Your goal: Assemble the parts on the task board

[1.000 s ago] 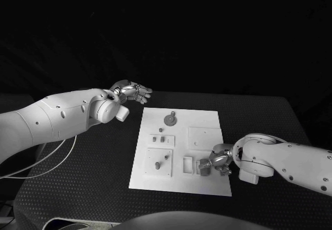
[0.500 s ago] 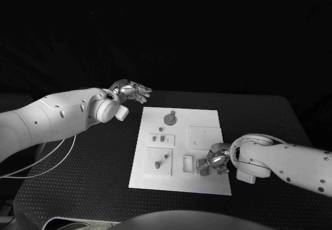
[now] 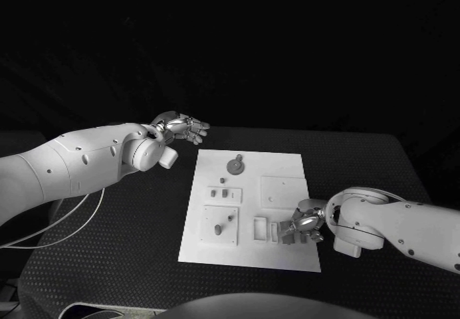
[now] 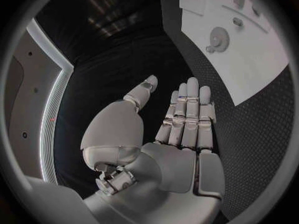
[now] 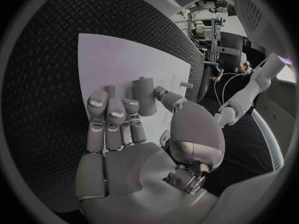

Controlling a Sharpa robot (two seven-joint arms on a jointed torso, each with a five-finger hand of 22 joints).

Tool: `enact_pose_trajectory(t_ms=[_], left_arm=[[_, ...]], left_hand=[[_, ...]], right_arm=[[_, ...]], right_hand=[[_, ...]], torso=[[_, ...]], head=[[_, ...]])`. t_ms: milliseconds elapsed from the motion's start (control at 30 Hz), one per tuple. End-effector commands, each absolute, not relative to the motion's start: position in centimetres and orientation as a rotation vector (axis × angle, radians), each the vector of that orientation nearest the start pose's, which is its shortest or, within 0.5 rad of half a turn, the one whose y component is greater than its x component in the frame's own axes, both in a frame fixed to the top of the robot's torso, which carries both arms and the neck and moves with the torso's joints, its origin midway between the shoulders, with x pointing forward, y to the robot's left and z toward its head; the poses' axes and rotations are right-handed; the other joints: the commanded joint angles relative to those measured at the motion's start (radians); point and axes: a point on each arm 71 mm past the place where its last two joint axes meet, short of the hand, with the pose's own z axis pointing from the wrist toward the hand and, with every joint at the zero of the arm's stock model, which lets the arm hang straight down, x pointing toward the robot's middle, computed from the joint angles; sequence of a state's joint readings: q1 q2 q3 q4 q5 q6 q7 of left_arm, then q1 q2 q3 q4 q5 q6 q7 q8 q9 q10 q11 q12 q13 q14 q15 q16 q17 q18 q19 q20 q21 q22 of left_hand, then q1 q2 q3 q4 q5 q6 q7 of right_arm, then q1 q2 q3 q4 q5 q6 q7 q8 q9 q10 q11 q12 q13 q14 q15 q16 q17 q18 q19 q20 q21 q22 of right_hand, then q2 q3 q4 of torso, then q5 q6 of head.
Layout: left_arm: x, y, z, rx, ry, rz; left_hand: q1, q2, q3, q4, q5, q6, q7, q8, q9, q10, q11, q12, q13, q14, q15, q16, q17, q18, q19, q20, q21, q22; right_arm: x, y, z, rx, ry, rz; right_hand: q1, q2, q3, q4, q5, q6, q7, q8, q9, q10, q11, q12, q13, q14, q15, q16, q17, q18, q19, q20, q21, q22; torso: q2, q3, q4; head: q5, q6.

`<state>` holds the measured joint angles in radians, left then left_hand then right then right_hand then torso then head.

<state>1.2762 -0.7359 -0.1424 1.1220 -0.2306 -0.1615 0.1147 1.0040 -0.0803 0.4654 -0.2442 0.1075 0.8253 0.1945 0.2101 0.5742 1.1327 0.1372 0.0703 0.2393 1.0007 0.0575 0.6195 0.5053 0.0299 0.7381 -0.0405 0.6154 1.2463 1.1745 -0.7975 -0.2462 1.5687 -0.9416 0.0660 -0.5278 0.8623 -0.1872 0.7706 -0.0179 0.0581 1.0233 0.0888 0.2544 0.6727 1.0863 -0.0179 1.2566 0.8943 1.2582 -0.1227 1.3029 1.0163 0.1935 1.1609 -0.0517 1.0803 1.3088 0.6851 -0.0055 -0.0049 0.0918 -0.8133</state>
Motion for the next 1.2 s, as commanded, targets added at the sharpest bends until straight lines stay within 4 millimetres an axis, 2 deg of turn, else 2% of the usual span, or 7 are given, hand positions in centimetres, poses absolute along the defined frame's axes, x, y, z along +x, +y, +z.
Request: enact_pose_trajectory(t_ms=[33, 467, 567, 867, 1000, 1200], left_arm=[[55.2, 27.4, -20.8, -1.006, 1.707, -1.121], [55.2, 27.4, -20.8, -1.006, 1.708, -1.121], [55.2, 27.3, -20.8, -1.006, 1.71, -1.122], [55.2, 27.3, -20.8, -1.006, 1.712, -1.123], [55.2, 27.2, -20.8, -1.005, 1.713, -1.125], [55.2, 27.2, -20.8, -1.004, 1.714, -1.127]], left_hand=[[-0.013, 0.0, 0.001, 0.005, -0.003, -0.005, 0.0, 0.003, -0.002, 0.007, -0.002, 0.003, -0.001, 0.006, 0.002, -0.007, 0.002, 0.018, 0.005, 0.001, -0.006, 0.001], [-0.012, 0.0, 0.001, 0.005, -0.002, -0.005, 0.0, 0.004, -0.002, 0.008, -0.002, 0.003, -0.001, 0.007, 0.001, -0.007, 0.003, 0.018, 0.006, 0.0, -0.006, 0.002], [-0.012, 0.0, 0.001, 0.005, -0.002, -0.005, 0.0, 0.004, -0.002, 0.008, -0.002, 0.003, -0.001, 0.007, 0.001, -0.008, 0.003, 0.018, 0.006, 0.0, -0.006, 0.002], [-0.012, 0.0, 0.002, 0.005, -0.002, -0.005, 0.0, 0.004, -0.002, 0.008, -0.002, 0.003, -0.001, 0.007, 0.001, -0.008, 0.004, 0.018, 0.006, 0.0, -0.007, 0.002], [-0.012, 0.0, 0.002, 0.005, -0.002, -0.005, 0.0, 0.004, -0.002, 0.008, -0.002, 0.002, -0.001, 0.007, 0.001, -0.008, 0.004, 0.018, 0.006, 0.0, -0.007, 0.002], [-0.012, 0.0, 0.002, 0.006, -0.002, -0.005, 0.0, 0.004, -0.002, 0.008, -0.002, 0.002, -0.001, 0.007, 0.001, -0.009, 0.005, 0.018, 0.006, 0.0, -0.007, 0.003]], right_arm=[[41.4, -19.1, -30.0, 0.249, 2.56, 0.421], [41.5, -18.9, -28.4, 0.305, 2.55, 0.49], [41.4, -18.4, -28.4, 0.319, 2.565, 0.511], [41.7, -16.8, -28.6, 0.313, 2.585, 0.519], [41.8, -16.0, -28.7, 0.314, 2.591, 0.524], [41.9, -14.9, -28.9, 0.311, 2.585, 0.528]], right_hand=[[-0.011, 0.001, 0.032, -0.026, -0.003, 0.008, 0.002, 0.006, 0.006, 0.009, -0.002, -0.005, 0.0, 0.009, 0.0, -0.005, 0.002, 0.068, 0.002, 0.006, 0.005, 0.003], [-0.029, -0.005, 0.04, -0.027, -0.003, 0.012, 0.001, 0.004, 0.004, 0.012, -0.002, -0.007, 0.0, 0.012, 0.0, -0.009, 0.006, 0.068, 0.005, 0.007, 0.006, 0.001], [-0.031, -0.005, 0.04, -0.027, -0.003, 0.013, 0.001, 0.004, 0.004, 0.012, -0.002, -0.007, 0.0, 0.012, 0.0, -0.01, 0.007, 0.068, 0.005, 0.008, 0.006, 0.001], [-0.045, -0.002, 0.04, -0.027, 0.0, 0.016, 0.001, 0.002, 0.003, 0.013, -0.003, -0.008, 0.0, 0.013, 0.0, -0.012, 0.01, 0.068, 0.005, 0.008, 0.006, 0.0], [-0.075, 0.006, 0.041, -0.017, -0.003, 0.019, 0.0, 0.0, 0.001, 0.013, -0.003, -0.011, 0.001, 0.014, 0.0, -0.016, 0.015, 0.068, 0.004, 0.01, 0.007, 0.0], [-0.092, 0.003, 0.04, -0.015, -0.003, 0.023, 0.0, -0.001, 0.0, 0.014, -0.004, -0.011, 0.003, 0.016, -0.001, -0.017, 0.02, 0.068, 0.004, 0.01, 0.008, 0.0]], torso=[[0.0, 0.0011, 0.0002], [0.0, 0.0002, 0.0004], [0.001, -0.0009, 0.0004], [0.001, -0.0004, 0.0007], [0.001, -0.0004, 0.0021], [0.001, 0.0015, 0.0013]], head=[[-0.002, 0.004], [-0.004, 0.007], [-0.005, 0.008], [-0.006, 0.005], [-0.005, 0.004], [-0.005, 0.003]])
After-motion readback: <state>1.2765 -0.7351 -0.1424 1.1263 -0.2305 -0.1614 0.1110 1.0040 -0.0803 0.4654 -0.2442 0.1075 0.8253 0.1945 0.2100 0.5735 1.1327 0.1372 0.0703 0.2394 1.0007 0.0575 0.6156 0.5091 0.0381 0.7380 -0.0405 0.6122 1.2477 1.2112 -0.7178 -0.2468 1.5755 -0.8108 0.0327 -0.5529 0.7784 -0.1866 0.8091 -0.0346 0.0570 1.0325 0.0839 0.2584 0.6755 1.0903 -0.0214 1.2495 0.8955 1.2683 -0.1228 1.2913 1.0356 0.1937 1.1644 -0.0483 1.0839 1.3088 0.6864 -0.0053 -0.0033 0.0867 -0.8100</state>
